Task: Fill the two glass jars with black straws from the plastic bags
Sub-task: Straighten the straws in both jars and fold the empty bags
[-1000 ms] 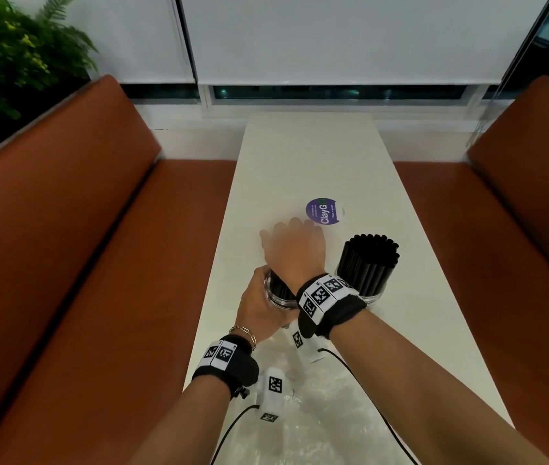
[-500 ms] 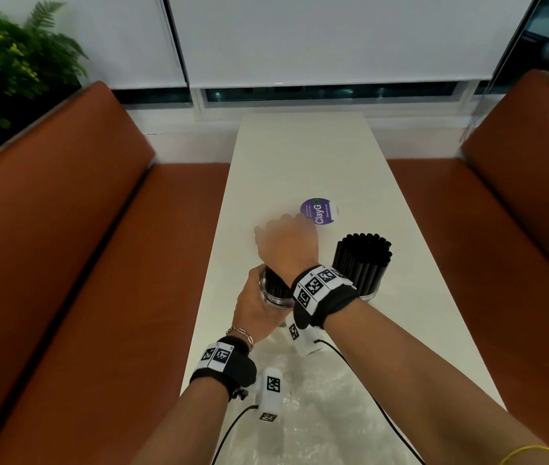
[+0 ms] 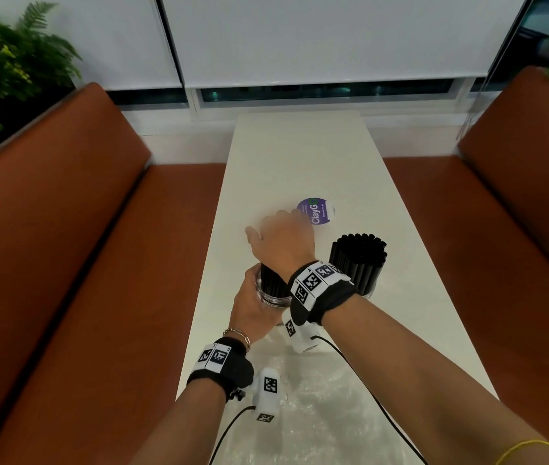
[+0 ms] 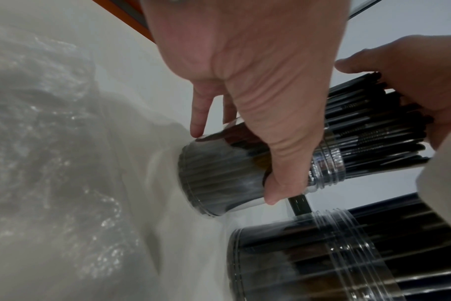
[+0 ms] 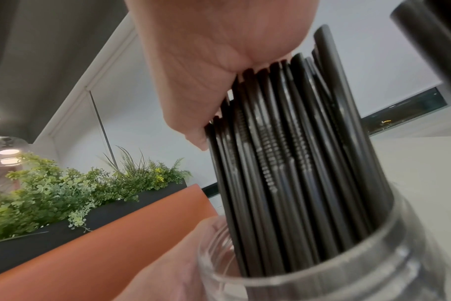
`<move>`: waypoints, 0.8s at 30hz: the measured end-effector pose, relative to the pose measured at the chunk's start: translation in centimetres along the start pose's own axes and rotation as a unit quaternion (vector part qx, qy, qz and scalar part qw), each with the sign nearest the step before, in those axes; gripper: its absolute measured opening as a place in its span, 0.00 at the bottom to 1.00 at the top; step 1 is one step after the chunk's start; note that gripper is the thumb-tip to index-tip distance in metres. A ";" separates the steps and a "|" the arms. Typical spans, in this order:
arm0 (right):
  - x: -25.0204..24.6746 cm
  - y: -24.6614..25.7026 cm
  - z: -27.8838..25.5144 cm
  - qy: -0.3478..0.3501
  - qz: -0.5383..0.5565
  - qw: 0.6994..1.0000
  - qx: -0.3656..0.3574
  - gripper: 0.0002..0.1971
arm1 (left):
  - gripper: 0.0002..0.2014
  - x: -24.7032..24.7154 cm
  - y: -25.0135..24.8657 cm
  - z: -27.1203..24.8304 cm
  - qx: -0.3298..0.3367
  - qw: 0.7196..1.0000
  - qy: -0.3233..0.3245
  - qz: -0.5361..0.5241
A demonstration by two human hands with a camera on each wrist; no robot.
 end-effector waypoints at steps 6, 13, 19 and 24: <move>-2.0 0.2 -0.1 -0.025 0.039 0.999 0.004 0.27 | 0.51 0.0 0.2 -0.2 0.002 1.000 0.006 -0.004; -8.2 -0.3 -2.2 -0.059 0.125 0.990 -0.009 0.23 | 0.69 -1.3 1.4 -1.9 -0.015 1.000 0.000 -0.006; -14.1 -6.3 -9.7 -0.128 0.242 0.962 -0.029 0.10 | 0.58 -4.2 1.2 -5.5 -0.028 0.999 -0.040 0.019; -8.7 -16.4 -17.7 0.047 0.194 0.975 0.100 0.08 | 0.49 -8.0 5.6 -13.1 -0.146 0.972 -0.031 0.181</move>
Point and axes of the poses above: each hand's wrist, its own z-axis towards the middle knuckle, its own x-axis out of the palm, y = z × x, the point moved 8 cm from there along z, towards the middle knuckle, and after that the axes turned 13 degrees about x, right-handed, at the moved point
